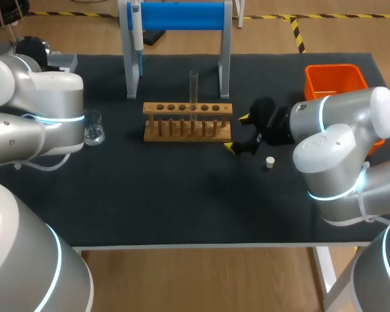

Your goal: Invert the test tube, pick up the pipette, mount the tip to pipette, aspirate from beaker and dispense into the tube, eject the tip, return the pipette, and cap with the stopper.

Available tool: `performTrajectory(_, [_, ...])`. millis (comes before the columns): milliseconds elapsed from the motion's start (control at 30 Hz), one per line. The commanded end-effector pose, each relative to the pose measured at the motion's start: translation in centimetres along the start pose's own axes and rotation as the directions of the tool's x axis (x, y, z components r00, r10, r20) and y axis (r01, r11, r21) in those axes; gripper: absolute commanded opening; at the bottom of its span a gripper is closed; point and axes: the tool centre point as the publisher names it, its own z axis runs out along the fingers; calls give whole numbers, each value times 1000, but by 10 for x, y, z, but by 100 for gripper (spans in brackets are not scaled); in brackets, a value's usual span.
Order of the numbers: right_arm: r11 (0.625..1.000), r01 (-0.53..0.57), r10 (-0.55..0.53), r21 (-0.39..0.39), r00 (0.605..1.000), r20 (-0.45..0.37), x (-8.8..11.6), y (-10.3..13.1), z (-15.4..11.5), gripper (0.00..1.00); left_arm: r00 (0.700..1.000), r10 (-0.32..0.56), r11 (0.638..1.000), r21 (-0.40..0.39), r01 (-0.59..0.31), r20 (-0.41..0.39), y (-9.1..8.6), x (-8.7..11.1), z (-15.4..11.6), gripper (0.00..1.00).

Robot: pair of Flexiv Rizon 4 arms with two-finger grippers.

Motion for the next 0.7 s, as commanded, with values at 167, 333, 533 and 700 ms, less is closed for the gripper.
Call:
performTrajectory(167, [1000, 0, 0, 4, 1000, -3, -1, 1, -1, 100, 1000, 5, 1000, -9, -5, -2, 1, -2, 3, 42])
performTrajectory(333, [1000, 0, 0, 4, 1000, -3, -1, 1, -1, 100, 1000, 8, 1000, -13, -8, -4, 2, -3, 5, 42])
performTrajectory(533, [1000, 0, 0, 4, 1000, -3, -1, 1, -1, 100, 1000, 14, 1000, -16, -15, -8, 2, -4, 8, 42])
performTrajectory(700, [1000, 0, 0, 4, 1000, -3, -1, 1, -1, 100, 1000, 17, 1000, -19, -17, -9, 3, -5, 11, 42])
